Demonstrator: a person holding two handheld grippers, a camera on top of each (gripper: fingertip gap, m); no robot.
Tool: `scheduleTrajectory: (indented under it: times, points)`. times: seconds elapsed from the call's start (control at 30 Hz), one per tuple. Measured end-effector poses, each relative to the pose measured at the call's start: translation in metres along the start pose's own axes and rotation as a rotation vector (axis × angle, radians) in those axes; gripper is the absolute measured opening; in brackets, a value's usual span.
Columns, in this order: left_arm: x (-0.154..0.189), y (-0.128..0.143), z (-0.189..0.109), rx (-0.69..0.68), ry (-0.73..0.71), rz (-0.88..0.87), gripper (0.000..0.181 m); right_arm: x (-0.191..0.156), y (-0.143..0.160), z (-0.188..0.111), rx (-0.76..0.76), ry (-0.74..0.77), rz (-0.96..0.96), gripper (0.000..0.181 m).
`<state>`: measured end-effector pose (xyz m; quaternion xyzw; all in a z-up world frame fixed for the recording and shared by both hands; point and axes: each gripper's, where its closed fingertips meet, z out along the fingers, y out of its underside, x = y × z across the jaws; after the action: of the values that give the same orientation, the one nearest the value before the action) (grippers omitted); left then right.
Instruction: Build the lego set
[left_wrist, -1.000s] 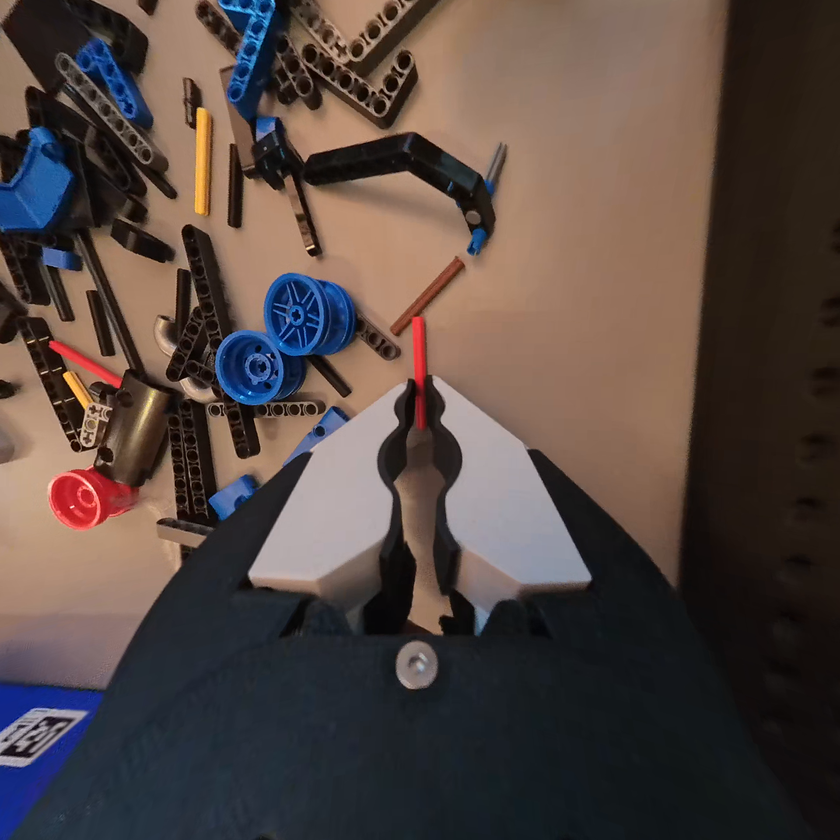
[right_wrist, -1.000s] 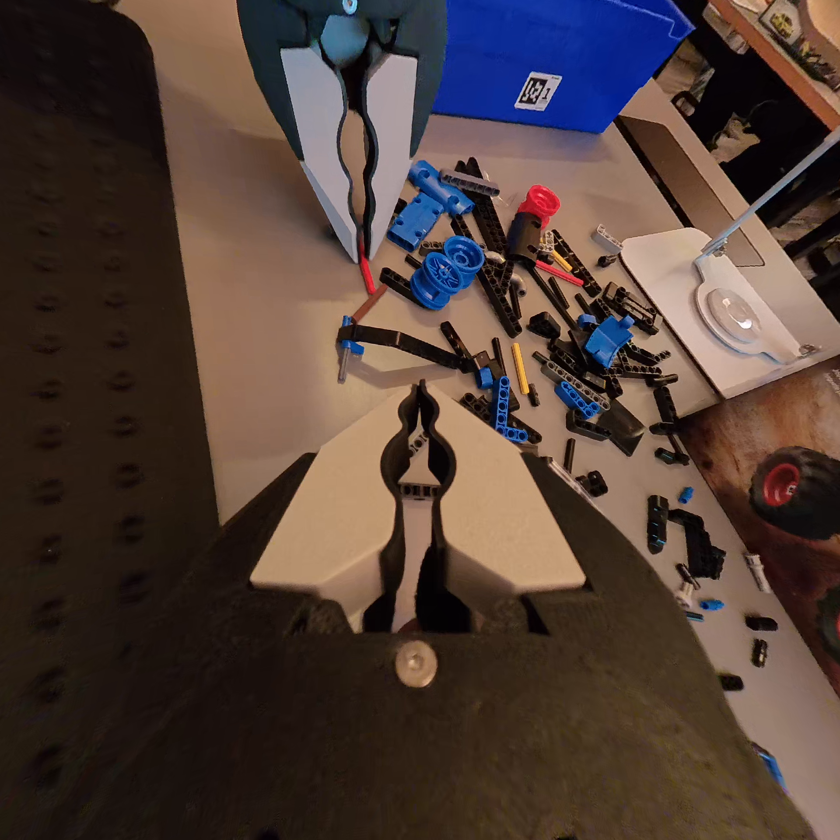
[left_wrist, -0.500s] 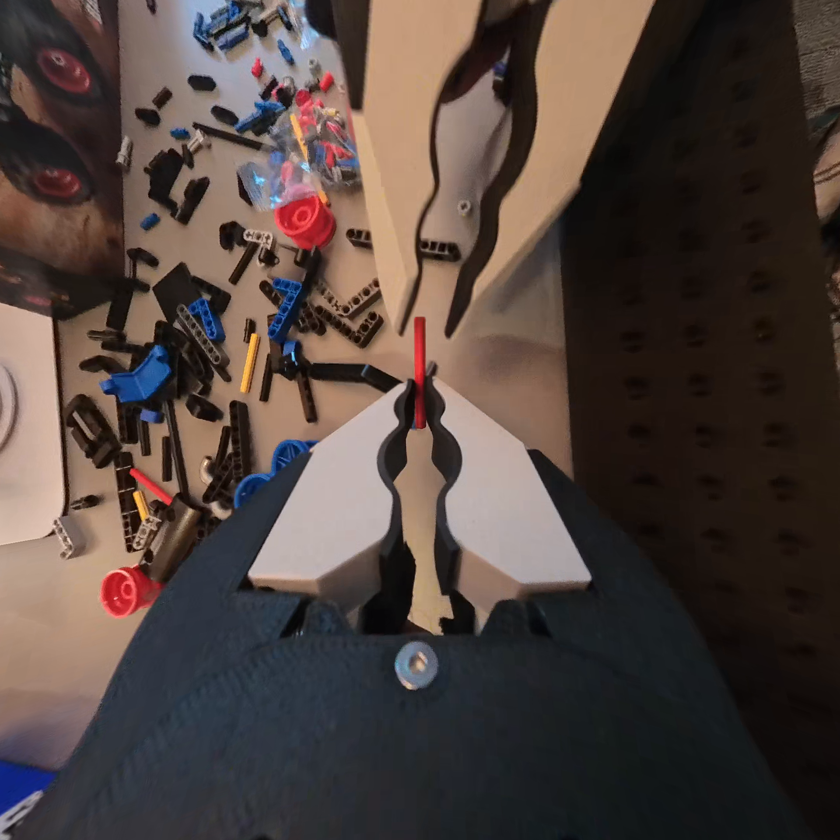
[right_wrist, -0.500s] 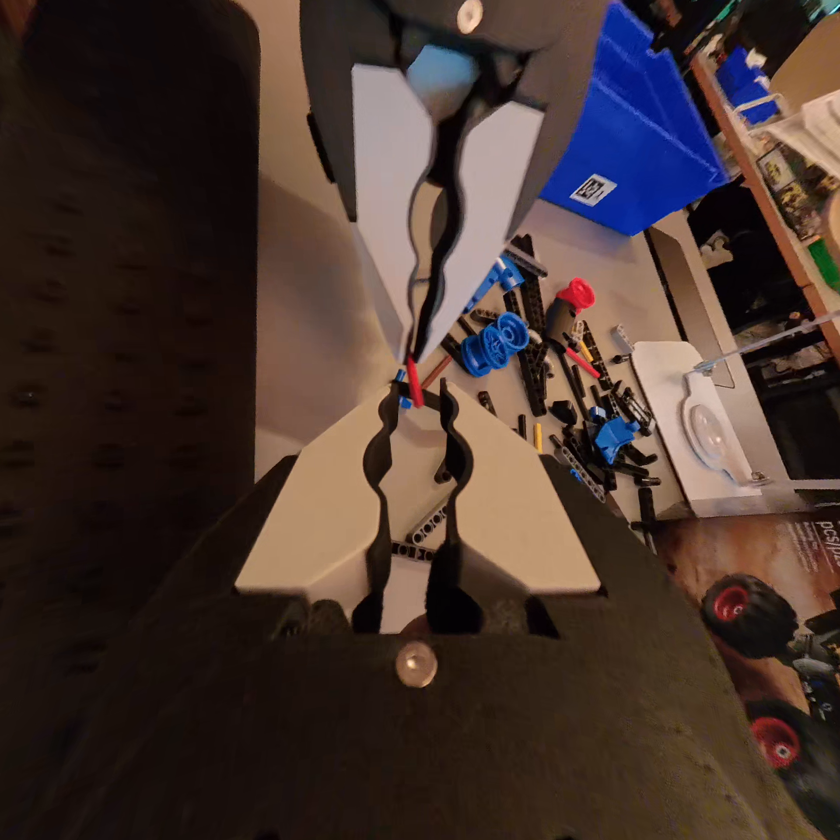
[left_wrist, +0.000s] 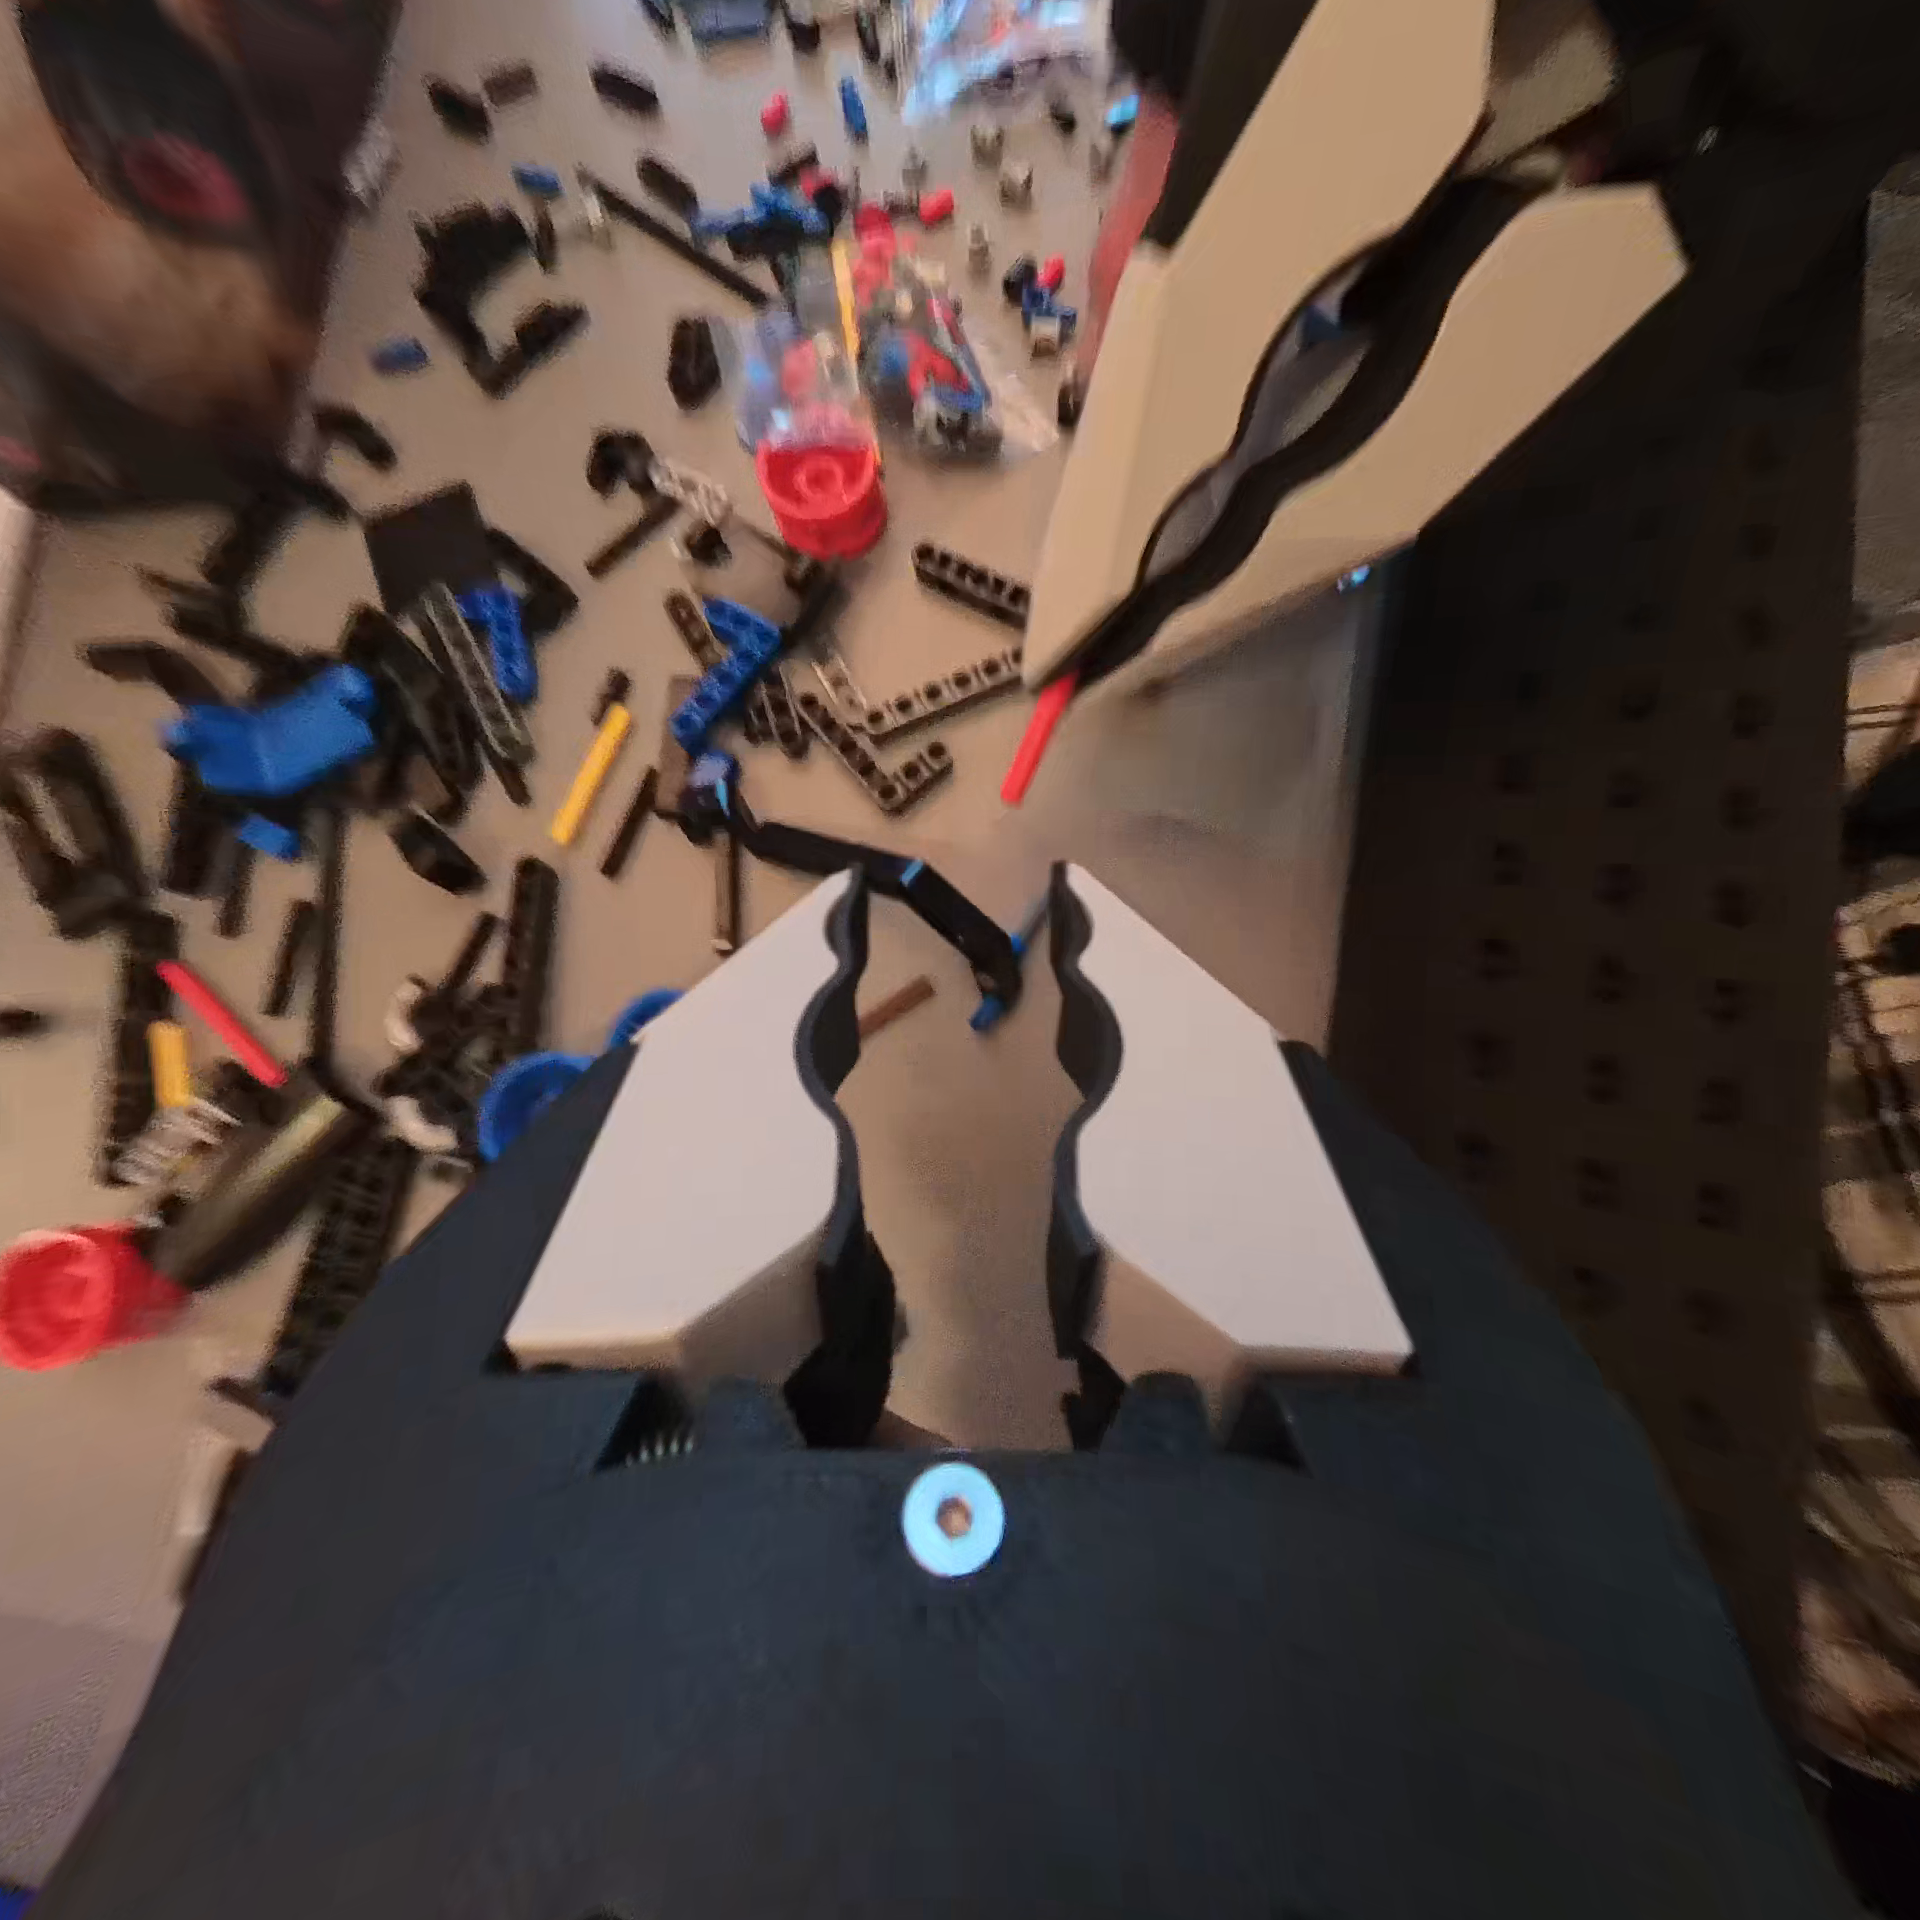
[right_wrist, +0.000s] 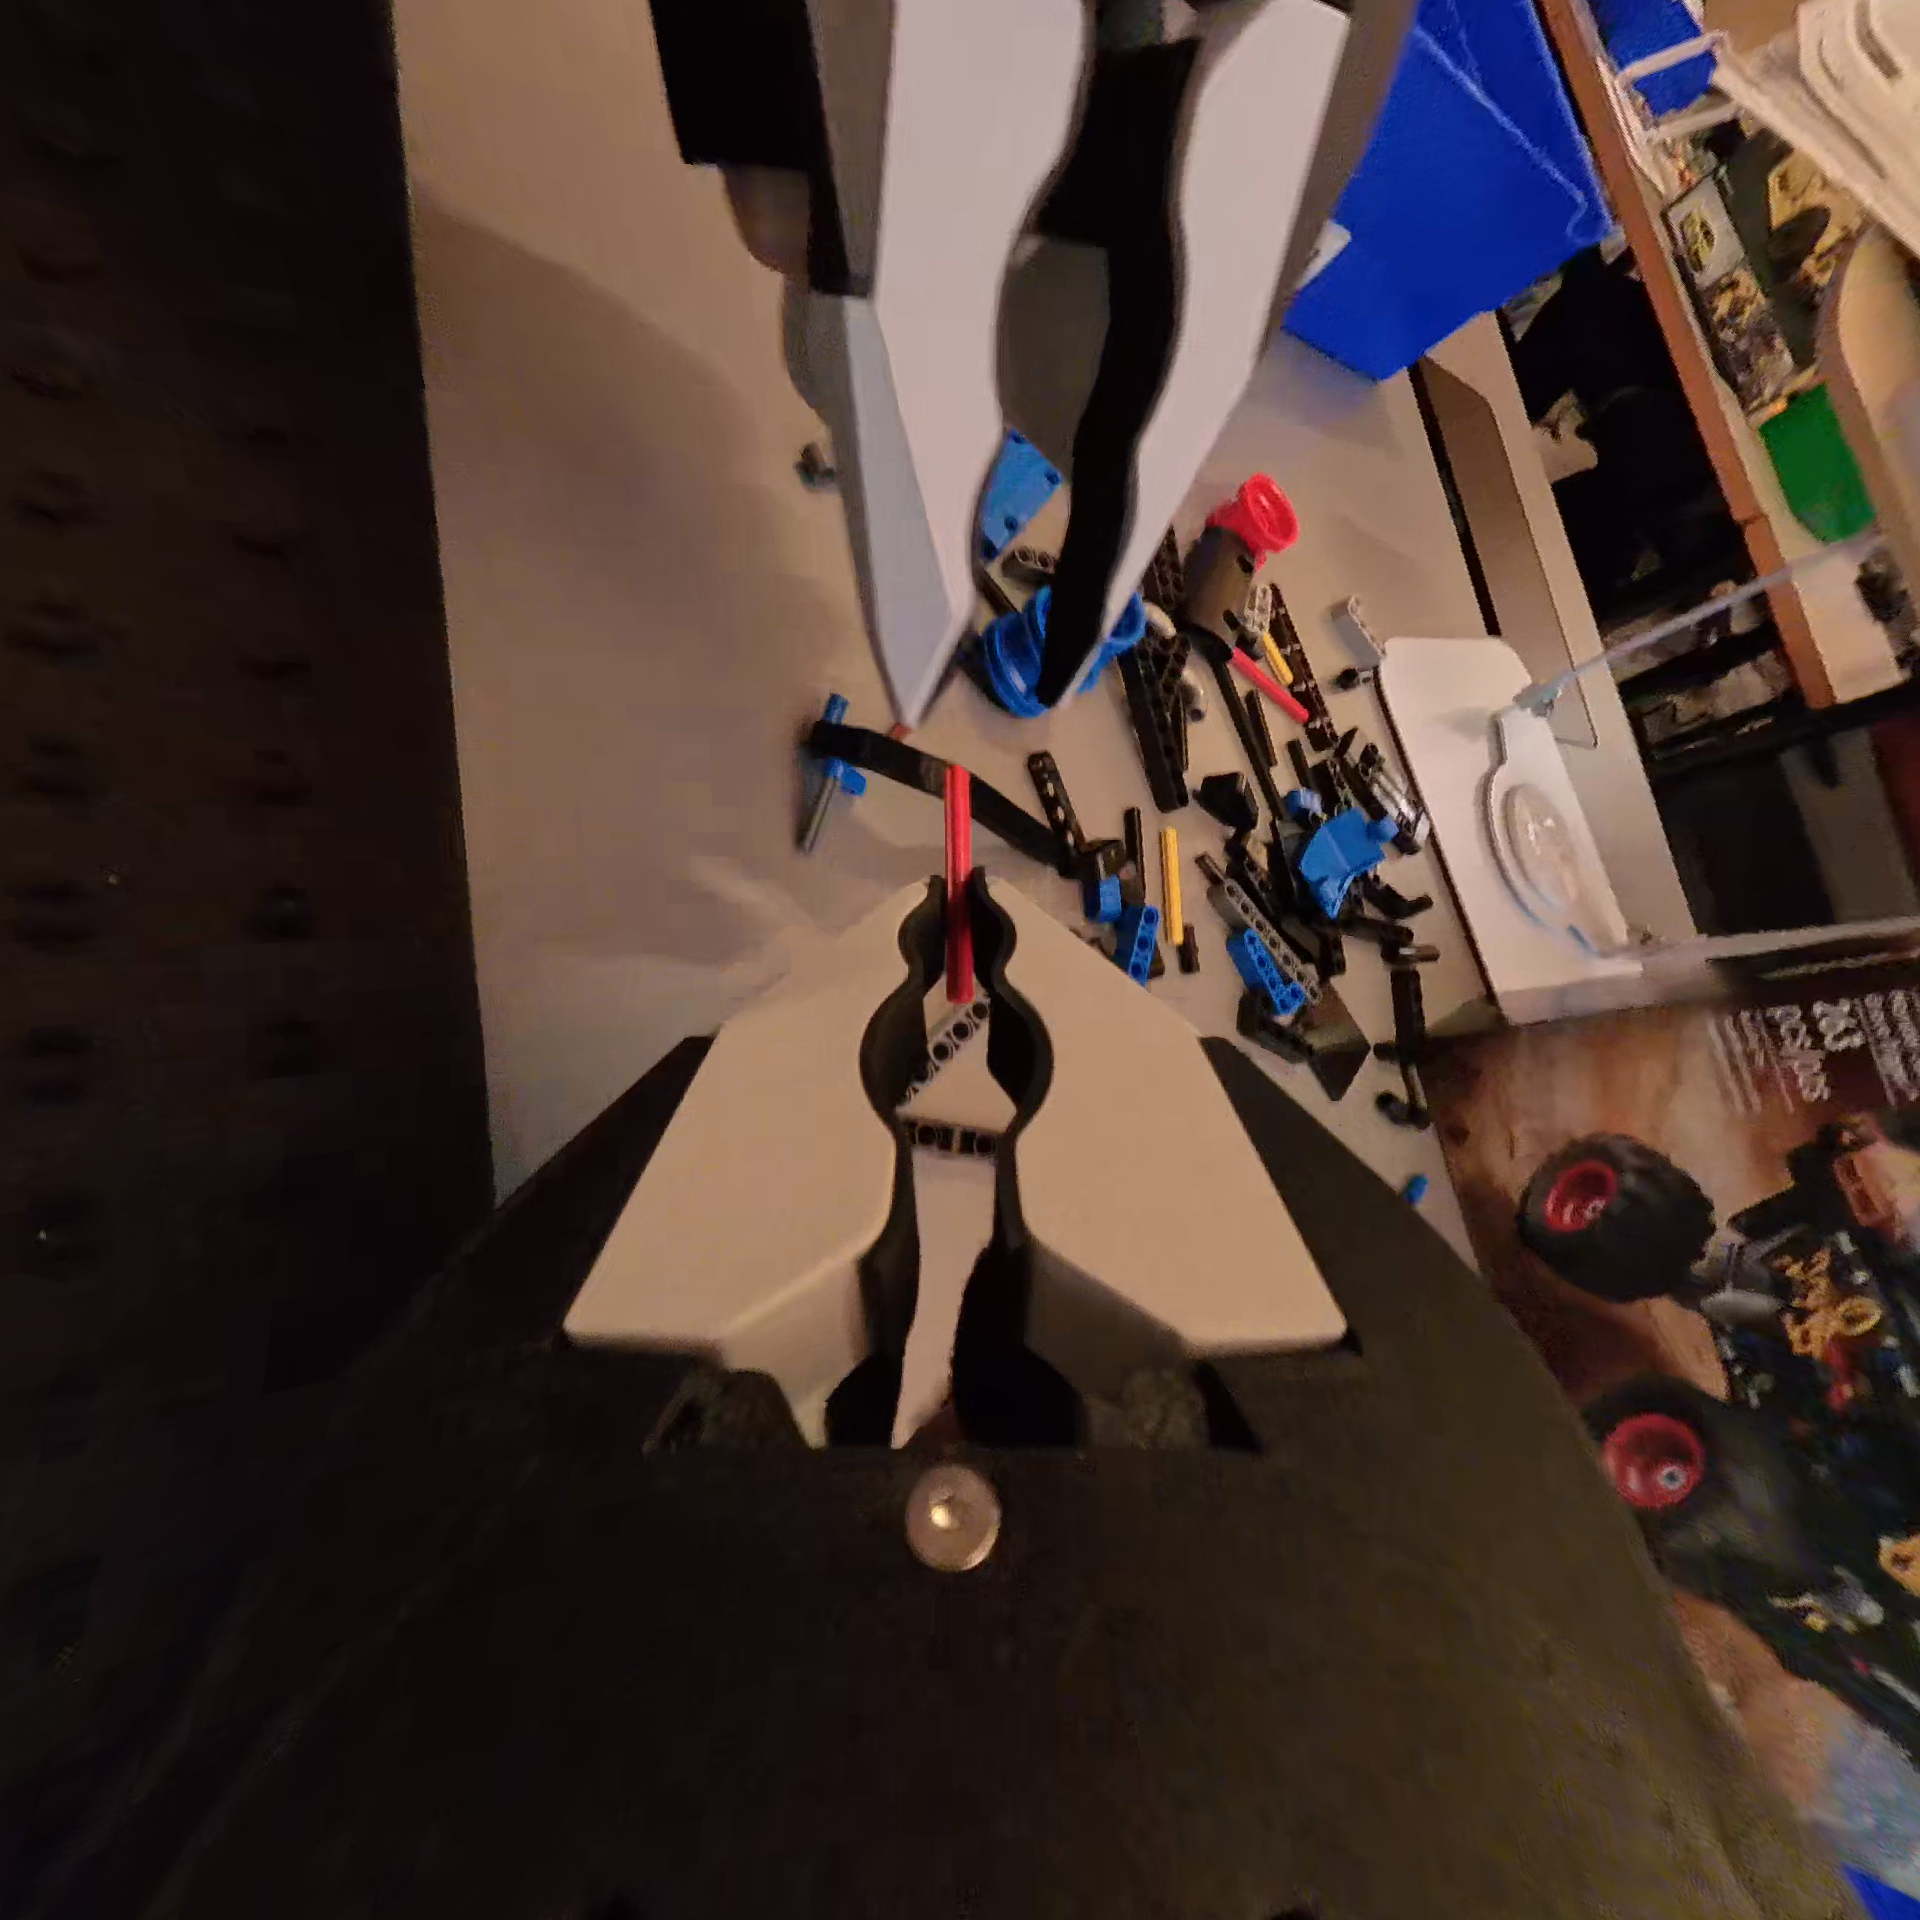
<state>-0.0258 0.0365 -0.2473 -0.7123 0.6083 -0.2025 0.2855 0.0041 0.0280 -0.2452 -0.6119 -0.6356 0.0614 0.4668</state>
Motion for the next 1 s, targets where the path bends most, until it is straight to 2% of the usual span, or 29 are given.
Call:
scheduleTrajectory:
  times: [0.03,0.13,0.2,0.27,0.43,0.53,0.63,0.7,0.8,0.9,1.0]
  points:
    - [0.002,0.01,0.005,-0.042,0.031,-0.046,0.041,0.002,0.003,-0.001,0.002,-0.001,0.019,0.001]
    - [0.0,0.032,0.019,-0.097,0.076,-0.153,0.038,0.007,0.006,-0.004,0.021,0.007,0.062,0.002]
    - [-0.001,0.029,0.023,-0.064,0.101,-0.194,0.03,0.01,0.006,-0.006,0.034,0.009,0.084,0.002]
    - [-0.001,0.029,0.027,-0.056,0.109,-0.201,0.015,0.01,0.008,-0.005,0.035,0.0,0.104,0.002]
    - [0.003,0.014,0.029,0.035,0.133,-0.224,0.009,0.012,0.013,-0.008,0.038,-0.014,0.151,0.002]
    - [0.003,-0.008,0.015,0.215,0.158,-0.274,0.009,0.016,0.011,-0.016,0.072,-0.039,0.232,0.001]
    - [0.003,-0.038,-0.011,0.457,0.181,-0.287,0.009,0.022,0.008,-0.025,0.127,-0.073,0.367,0.002]
    - [0.003,-0.055,-0.03,0.608,0.19,-0.286,0.009,0.025,0.0,-0.032,0.19,-0.111,0.471,0.002]
    - [0.001,-0.075,-0.054,0.812,0.215,-0.331,0.009,0.025,-0.016,-0.041,0.261,-0.144,0.51,0.002]
    - [0.006,-0.085,-0.061,0.894,0.259,-0.35,0.009,0.028,-0.033,-0.047,0.296,-0.118,0.501,0.002]
    - [0.012,-0.089,-0.059,0.915,0.269,-0.329,0.009,0.038,-0.044,-0.054,0.328,-0.078,0.519,0.002]
